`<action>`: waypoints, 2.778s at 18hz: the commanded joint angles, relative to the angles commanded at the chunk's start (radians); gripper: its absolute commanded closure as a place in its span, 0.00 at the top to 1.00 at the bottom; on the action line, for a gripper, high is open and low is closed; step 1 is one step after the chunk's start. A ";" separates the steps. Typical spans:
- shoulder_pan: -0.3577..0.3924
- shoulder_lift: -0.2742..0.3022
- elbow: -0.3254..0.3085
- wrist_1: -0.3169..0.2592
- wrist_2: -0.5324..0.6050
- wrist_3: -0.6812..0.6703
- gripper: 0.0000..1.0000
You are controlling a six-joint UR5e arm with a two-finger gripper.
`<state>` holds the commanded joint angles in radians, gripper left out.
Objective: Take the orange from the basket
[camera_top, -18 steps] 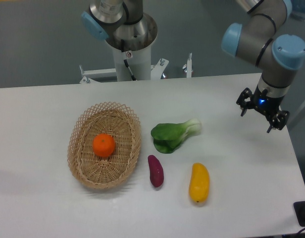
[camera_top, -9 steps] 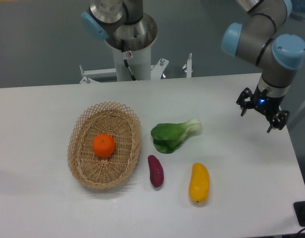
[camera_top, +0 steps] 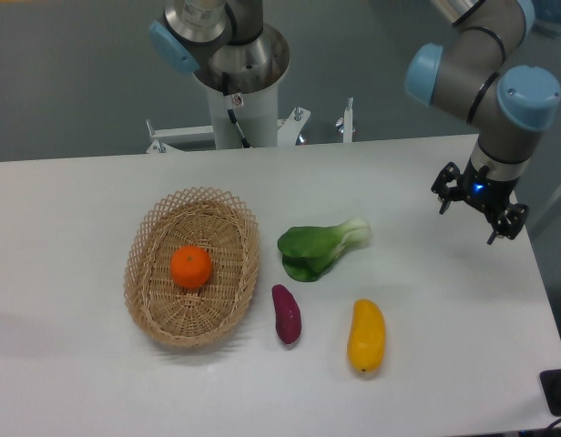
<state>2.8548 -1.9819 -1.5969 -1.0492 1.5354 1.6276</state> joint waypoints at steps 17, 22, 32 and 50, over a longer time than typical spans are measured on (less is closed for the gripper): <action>-0.251 0.041 -0.066 0.000 -0.026 -0.443 1.00; -0.304 0.080 -0.098 -0.002 -0.057 -0.449 1.00; -0.483 0.141 -0.158 -0.009 -0.084 -0.535 1.00; -0.663 0.098 -0.226 0.008 -0.077 -0.666 1.00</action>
<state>2.1921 -1.8837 -1.8224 -1.0416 1.4588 0.9619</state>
